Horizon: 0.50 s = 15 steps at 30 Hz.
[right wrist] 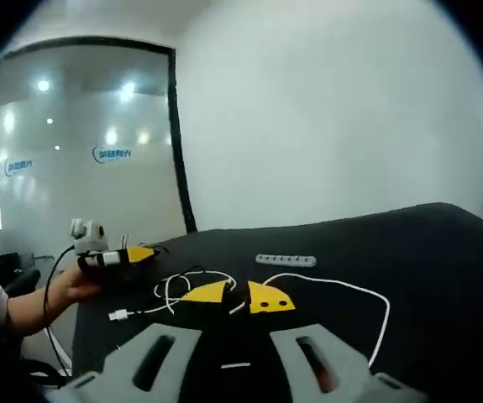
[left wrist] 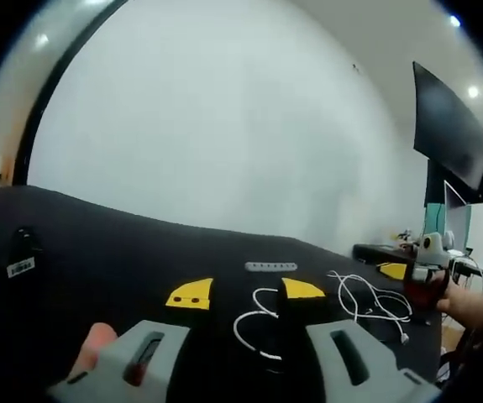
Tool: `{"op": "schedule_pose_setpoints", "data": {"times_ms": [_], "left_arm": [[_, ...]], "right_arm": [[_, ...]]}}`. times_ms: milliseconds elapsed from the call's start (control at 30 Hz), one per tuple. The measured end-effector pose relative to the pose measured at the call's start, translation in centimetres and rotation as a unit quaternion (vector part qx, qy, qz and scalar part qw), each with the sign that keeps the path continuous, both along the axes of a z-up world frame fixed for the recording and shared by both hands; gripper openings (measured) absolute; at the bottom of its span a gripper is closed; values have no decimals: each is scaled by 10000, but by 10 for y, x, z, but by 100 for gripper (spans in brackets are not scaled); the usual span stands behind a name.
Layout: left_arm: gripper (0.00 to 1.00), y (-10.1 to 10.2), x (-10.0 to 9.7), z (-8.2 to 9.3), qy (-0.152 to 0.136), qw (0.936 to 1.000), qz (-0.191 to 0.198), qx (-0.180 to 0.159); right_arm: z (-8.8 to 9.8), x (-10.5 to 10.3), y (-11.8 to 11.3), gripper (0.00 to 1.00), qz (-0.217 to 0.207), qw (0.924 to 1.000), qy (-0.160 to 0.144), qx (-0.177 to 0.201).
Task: Grab the wires, straighten them and put them on the rack
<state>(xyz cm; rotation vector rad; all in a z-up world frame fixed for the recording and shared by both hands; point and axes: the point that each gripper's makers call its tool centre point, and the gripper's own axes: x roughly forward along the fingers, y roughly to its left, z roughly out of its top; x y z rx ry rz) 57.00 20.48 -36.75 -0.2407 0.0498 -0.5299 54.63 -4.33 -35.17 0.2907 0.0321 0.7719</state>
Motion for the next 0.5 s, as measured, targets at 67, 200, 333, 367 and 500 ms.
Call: {"op": "schedule_pose_setpoints", "data": {"times_ms": [67, 200, 333, 367, 500], "left_arm": [[27, -1, -1, 0, 0, 10000, -25, 6], [27, -1, 1, -2, -1, 9999, -27, 125], [25, 2, -6, 24, -375, 9990, 45, -231], [25, -1, -8, 27, -463, 9985, -31, -275], [25, -11, -9, 13, -296, 9993, -242, 18]], "right_arm": [[12, 5, -9, 4, -96, 9996, 7, 278], [58, 16, -32, 0, -664, 9940, 220, 838], [129, 15, -26, 0, -464, 9934, -62, 1050], [137, 15, -18, 0, -481, 9977, -175, 456], [107, 26, 29, 8, -67, 9870, -500, -1524]]}}
